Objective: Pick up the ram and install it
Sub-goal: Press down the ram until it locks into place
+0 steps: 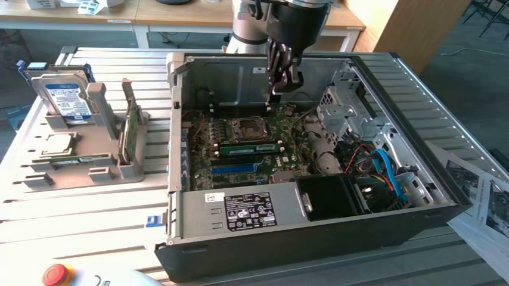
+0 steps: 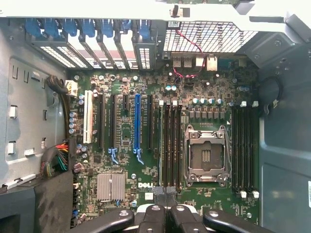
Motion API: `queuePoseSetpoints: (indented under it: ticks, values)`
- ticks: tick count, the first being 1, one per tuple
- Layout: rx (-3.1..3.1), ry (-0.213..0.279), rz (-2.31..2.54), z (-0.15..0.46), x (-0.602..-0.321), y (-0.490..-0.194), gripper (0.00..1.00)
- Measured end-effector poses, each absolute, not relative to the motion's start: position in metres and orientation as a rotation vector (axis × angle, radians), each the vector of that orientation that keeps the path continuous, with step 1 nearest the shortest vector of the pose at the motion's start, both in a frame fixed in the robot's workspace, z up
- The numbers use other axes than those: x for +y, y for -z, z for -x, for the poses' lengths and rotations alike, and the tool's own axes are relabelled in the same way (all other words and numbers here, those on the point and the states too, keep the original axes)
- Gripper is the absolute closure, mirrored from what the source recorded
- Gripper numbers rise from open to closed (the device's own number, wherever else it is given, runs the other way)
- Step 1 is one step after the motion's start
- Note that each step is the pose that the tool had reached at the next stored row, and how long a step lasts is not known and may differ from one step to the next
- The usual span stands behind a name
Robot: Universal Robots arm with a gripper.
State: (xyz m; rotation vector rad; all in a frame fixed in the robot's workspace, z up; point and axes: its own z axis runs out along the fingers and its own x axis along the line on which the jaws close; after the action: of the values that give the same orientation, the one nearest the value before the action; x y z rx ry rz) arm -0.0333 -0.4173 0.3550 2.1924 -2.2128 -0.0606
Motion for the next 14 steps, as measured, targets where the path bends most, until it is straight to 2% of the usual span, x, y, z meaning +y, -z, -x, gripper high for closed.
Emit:
queuePoseSetpoints:
  ticks: [14]
  values:
    - [-2.222, 0.039, -2.202, 0.0371, -0.417, -0.355, 0.89]
